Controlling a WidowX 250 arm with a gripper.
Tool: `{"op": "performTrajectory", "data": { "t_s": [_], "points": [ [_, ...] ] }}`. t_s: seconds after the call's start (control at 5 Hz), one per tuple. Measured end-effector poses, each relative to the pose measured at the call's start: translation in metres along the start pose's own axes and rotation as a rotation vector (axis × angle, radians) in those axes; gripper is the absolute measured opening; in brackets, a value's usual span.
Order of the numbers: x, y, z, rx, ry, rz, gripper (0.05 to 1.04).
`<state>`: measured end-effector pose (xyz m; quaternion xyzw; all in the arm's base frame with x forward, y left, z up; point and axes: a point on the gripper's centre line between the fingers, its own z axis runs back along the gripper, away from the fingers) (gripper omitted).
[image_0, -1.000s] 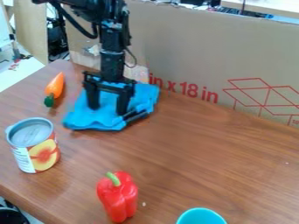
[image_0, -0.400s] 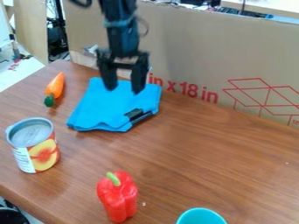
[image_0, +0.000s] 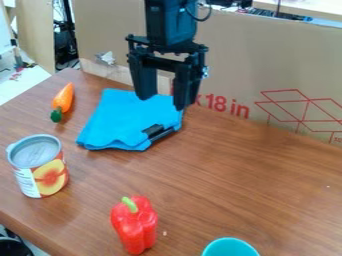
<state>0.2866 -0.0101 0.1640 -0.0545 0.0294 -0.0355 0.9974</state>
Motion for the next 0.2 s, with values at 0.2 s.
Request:
{"op": "performTrajectory", "data": {
  "t_s": [0.2],
  "points": [
    [-0.0344,-0.0539,0.0135,0.007,-0.034,-0.158,1.001]
  ]
}}
